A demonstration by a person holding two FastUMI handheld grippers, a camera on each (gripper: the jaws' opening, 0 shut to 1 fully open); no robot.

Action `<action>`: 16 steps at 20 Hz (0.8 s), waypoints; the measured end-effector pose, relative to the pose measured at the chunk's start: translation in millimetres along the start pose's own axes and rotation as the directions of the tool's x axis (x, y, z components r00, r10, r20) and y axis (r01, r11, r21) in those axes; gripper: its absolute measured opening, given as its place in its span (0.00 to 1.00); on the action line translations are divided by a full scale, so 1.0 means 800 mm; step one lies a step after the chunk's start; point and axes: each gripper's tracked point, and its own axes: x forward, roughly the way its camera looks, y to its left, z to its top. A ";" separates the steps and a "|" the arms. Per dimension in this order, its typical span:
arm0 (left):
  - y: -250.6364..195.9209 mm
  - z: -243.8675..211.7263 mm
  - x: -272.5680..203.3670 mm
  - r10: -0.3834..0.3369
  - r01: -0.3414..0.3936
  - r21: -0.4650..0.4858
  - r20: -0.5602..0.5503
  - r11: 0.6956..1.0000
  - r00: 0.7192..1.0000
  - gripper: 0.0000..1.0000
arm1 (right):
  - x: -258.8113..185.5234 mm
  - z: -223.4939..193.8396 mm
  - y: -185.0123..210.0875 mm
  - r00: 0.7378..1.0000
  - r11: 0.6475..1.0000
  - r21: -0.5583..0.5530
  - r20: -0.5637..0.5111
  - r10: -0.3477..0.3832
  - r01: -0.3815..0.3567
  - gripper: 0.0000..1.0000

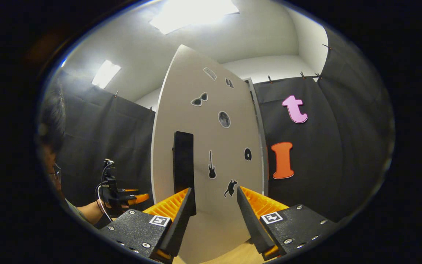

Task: Open the cabinet door with the right hand, grasp the bottle in the cabinet with the left hand and place it on the coaster, then close the cabinet door with the right hand.

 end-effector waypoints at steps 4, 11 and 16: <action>0.011 0.008 -0.006 -0.008 0.008 0.009 0.013 1.000 1.000 0.90 | 0.014 -0.007 0.006 0.999 0.999 0.002 -0.008 0.048 -0.048 0.76; 0.044 0.028 -0.014 0.015 -0.016 0.021 0.043 1.000 0.999 0.90 | 0.049 -0.016 0.024 0.993 0.993 -0.018 0.004 0.116 -0.116 0.79; 0.068 0.030 -0.015 0.028 -0.029 0.025 0.063 0.999 0.998 0.90 | 0.071 -0.026 0.028 0.992 0.991 -0.054 -0.009 0.122 -0.123 0.79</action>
